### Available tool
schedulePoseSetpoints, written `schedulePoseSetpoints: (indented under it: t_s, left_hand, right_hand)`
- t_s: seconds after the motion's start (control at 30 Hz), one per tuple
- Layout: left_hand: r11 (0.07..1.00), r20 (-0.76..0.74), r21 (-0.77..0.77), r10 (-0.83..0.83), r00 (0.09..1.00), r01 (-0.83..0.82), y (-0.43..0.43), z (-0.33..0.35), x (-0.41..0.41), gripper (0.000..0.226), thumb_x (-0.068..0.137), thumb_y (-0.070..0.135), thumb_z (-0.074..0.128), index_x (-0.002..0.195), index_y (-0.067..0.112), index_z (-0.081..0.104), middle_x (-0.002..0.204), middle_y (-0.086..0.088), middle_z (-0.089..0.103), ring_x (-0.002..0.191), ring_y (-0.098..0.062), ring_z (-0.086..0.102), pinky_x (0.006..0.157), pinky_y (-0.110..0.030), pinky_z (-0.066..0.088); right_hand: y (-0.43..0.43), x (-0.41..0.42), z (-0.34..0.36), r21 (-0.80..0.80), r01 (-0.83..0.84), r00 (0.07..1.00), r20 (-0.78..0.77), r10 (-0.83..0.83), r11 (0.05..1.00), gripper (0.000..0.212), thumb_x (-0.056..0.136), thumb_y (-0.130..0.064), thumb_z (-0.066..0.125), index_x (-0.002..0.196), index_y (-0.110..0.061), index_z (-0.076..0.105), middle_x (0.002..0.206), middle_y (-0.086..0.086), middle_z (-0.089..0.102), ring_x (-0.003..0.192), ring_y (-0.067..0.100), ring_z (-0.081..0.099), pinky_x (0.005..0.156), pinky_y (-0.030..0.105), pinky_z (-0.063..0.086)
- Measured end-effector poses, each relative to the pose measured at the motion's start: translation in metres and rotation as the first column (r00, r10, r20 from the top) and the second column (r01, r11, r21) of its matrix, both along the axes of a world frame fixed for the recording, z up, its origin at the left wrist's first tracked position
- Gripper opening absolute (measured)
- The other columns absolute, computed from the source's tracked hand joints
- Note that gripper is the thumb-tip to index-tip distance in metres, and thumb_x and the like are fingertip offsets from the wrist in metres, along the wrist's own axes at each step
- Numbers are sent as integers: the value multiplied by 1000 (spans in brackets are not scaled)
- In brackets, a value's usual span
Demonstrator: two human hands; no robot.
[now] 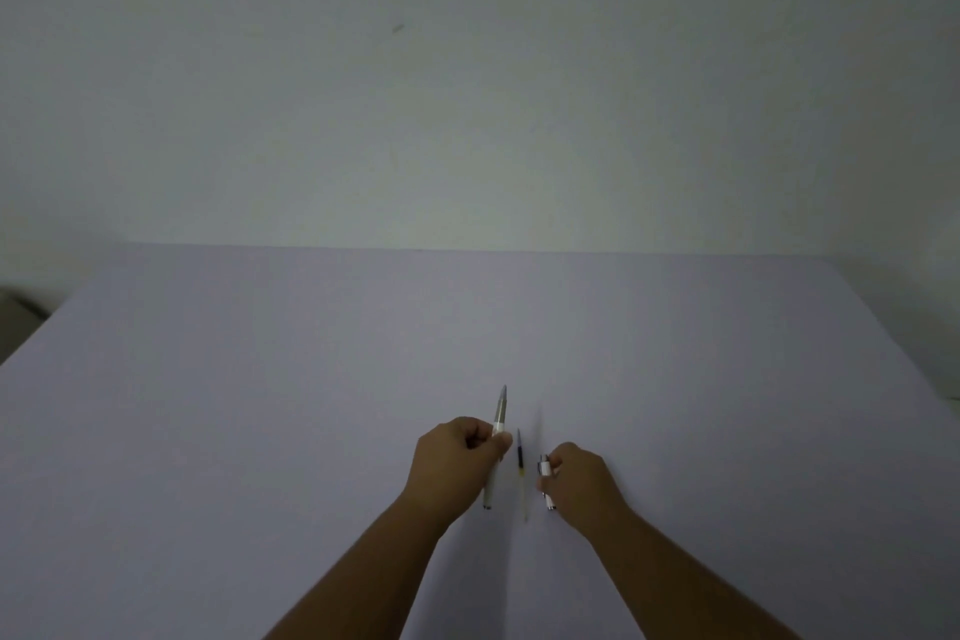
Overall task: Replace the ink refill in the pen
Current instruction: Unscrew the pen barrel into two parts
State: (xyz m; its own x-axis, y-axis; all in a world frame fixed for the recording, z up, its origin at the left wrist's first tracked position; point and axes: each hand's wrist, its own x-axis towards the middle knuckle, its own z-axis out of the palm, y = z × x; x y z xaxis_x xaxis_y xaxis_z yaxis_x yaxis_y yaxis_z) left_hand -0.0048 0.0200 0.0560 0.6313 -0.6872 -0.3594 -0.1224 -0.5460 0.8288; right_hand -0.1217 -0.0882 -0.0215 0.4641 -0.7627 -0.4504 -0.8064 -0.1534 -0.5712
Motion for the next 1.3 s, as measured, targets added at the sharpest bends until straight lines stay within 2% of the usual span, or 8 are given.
schedulePoseSetpoints:
  t_s: [0.33, 0.43, 0.53, 0.73, 0.93, 1.03, 1.17, 1.3]
  left_hand:
    - [999, 61, -23, -24, 998, 26, -3, 2, -2, 17, 84, 34, 64, 80, 18, 68, 82, -9, 71, 76, -21, 66, 77, -37, 59]
    - [997, 153, -15, -67, 986, 70, -1, 6, -4, 14, 86, 35, 62, 80, 22, 65, 70, 5, 62, 62, -9, 56, 61, -23, 53]
    - [994, 286, -14, -96, 954, 105, 0, 10, -8, 14, 88, 35, 59, 86, 23, 64, 70, 10, 60, 66, -9, 58, 66, -25, 53]
    - [984, 392, -6, -161, 906, 177, 1, 23, -20, 22, 93, 32, 52, 95, 15, 66, 78, 0, 67, 75, -17, 66, 74, -29, 54]
    - [978, 110, -99, -172, 979, 183, 10, 35, -22, 22, 97, 23, 45, 96, 15, 65, 74, 6, 60, 66, -9, 57, 66, -20, 51]
    - [966, 292, -60, -225, 930, 252, 13, 37, -20, 25, 98, 25, 42, 94, 15, 65, 71, 6, 57, 65, -10, 53, 67, -25, 47]
    - [958, 476, -29, -237, 847, 284, 14, 38, -16, 27, 98, 26, 40, 101, 13, 63, 79, 3, 57, 60, -3, 45, 56, -15, 35]
    - [955, 534, -31, -235, 812, 296, 14, 43, -14, 27, 98, 27, 41, 106, 13, 63, 85, 3, 56, 69, -8, 48, 56, -12, 32]
  right_hand:
    - [-1, -2, 1, 15, 59, 998, 26, -60, 998, 31, 88, -22, 61, 110, -1, 59, 112, 17, 65, 88, 24, 62, 79, 38, 57]
    - [-3, 4, 33, 69, 154, 967, 194, -165, 986, 40, 90, -40, 55, 112, -7, 61, 112, 13, 65, 93, 23, 61, 75, 29, 53]
    - [0, 15, 73, 372, 191, 831, 432, -351, 908, 39, 89, -50, 51, 91, -14, 67, 87, 4, 65, 68, 16, 55, 69, 30, 51]
    - [11, 14, 103, 330, 88, 781, 562, -271, 940, 21, 84, -31, 66, 70, -16, 63, 67, -1, 58, 63, 12, 50, 63, 24, 45]
    - [11, 1, 112, 390, -36, 682, 682, -263, 920, 13, 87, -17, 63, 77, -13, 70, 73, 4, 63, 71, 16, 56, 70, 28, 49]
    - [11, -6, 119, 465, -93, 687, 670, -281, 881, 12, 89, -19, 61, 89, -10, 70, 80, 3, 67, 76, 15, 61, 70, 25, 51]
    - [12, -6, 125, 346, -30, 806, 564, -182, 938, 19, 84, -27, 68, 75, -10, 65, 71, 3, 63, 64, 13, 55, 62, 23, 49]
    - [9, -11, 129, 380, -112, 754, 635, -171, 918, 7, 87, -13, 64, 83, -9, 68, 79, 5, 64, 71, 15, 58, 69, 24, 52]
